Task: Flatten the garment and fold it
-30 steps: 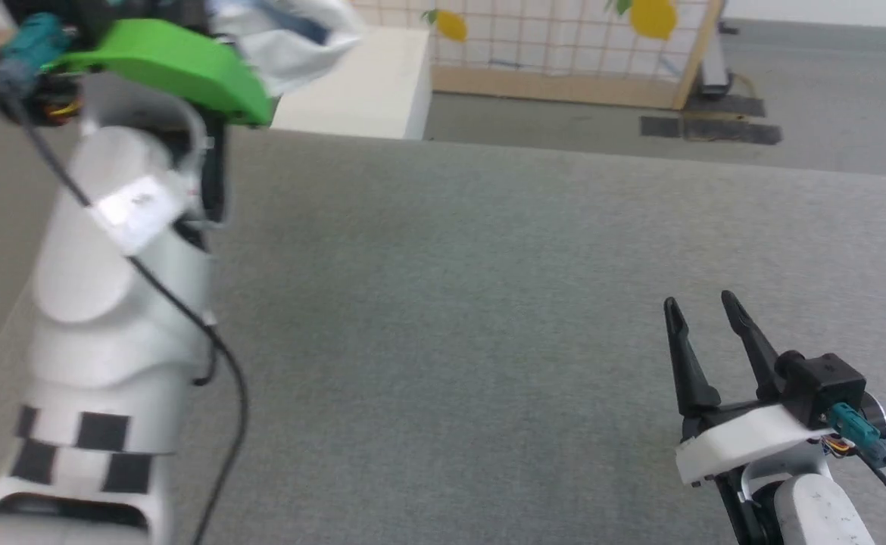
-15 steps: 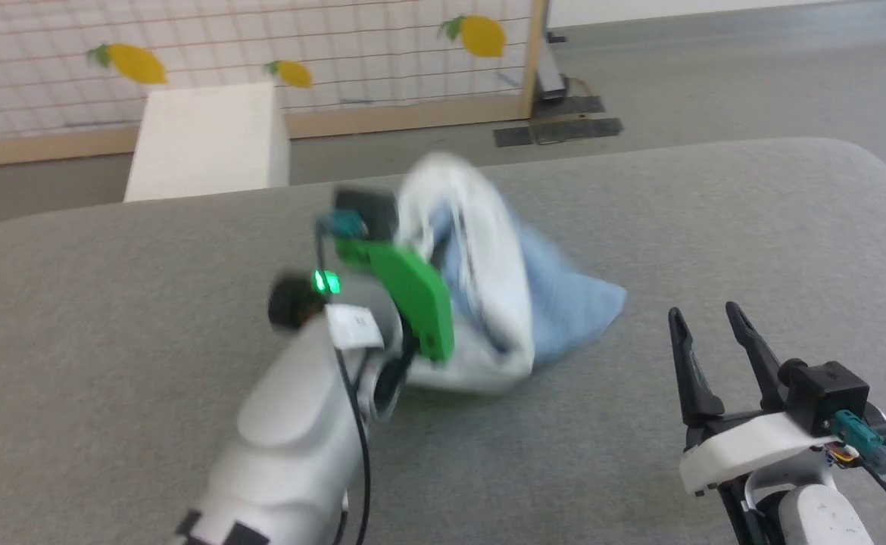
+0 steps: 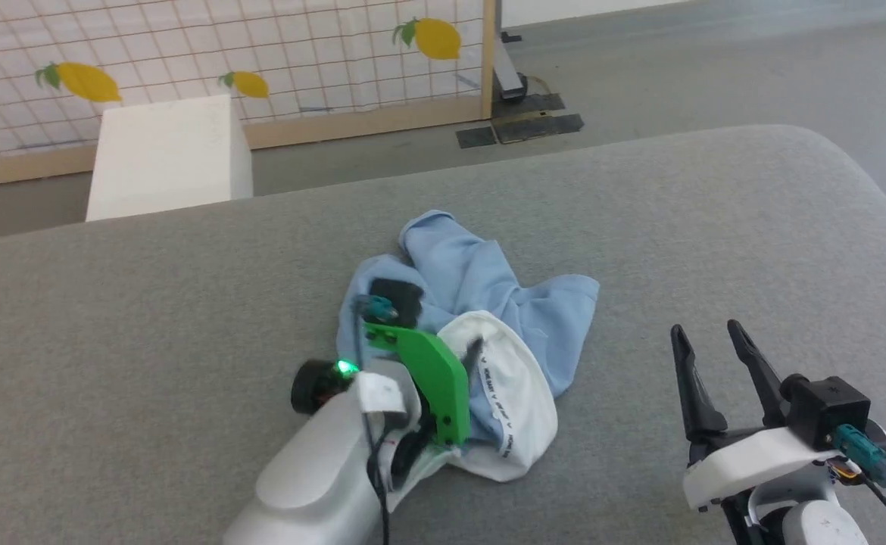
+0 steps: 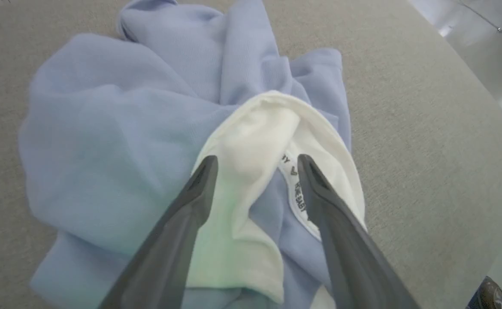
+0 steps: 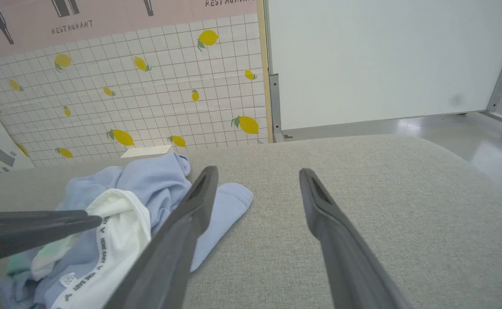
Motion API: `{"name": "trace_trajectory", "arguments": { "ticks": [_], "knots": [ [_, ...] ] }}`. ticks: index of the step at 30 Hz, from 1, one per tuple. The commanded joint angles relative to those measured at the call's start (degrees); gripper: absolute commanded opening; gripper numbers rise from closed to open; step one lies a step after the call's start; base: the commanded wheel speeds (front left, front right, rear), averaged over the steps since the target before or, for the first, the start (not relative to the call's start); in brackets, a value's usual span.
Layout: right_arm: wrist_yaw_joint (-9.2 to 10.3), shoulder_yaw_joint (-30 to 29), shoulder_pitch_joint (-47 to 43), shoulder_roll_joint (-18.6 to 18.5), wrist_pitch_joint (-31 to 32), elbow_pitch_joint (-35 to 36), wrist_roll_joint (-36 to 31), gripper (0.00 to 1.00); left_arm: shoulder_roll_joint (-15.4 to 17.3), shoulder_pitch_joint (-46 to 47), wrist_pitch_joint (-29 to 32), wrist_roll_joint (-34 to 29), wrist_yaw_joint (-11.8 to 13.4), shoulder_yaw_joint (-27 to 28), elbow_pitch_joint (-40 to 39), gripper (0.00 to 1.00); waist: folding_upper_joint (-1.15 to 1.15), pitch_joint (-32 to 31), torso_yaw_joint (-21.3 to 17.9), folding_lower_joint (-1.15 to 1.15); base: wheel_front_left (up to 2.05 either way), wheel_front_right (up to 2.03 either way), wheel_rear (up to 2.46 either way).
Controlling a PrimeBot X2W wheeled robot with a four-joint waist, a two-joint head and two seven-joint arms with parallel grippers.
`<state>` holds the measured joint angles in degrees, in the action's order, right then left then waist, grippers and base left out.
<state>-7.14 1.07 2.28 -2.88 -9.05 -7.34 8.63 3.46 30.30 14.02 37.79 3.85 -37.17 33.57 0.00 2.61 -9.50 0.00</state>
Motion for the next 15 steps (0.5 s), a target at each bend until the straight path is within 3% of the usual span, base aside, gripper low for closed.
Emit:
{"name": "trace_trajectory", "arguments": {
  "ticks": [1, 7, 15],
  "knots": [
    [-0.35, -0.32, -0.42, 0.00, 0.00, 0.48, 0.30, 1.00, 1.20, -0.70, -4.74, -1.22, 1.24, 1.46, -2.11, 1.00, 0.00, 0.07, 1.83, 0.00, 0.00, 0.00, 0.00],
    [-0.35, -1.43, -0.27, 0.00, -0.10, 1.41, 0.12, 1.00, 4.52, -2.82, -25.04, -4.17, 4.41, 7.93, -10.54, 1.00, 0.00, 0.46, 5.78, 0.00, 0.00, 0.00, 0.00],
    [-0.35, -1.10, 1.35, 0.00, 0.44, 1.79, 0.05, 1.00, 8.27, -10.93, -28.98, -10.35, 5.87, 17.68, -21.17, 1.00, 0.00, 1.30, 9.37, 0.00, 0.00, 0.00, 0.00]
  ]
}}
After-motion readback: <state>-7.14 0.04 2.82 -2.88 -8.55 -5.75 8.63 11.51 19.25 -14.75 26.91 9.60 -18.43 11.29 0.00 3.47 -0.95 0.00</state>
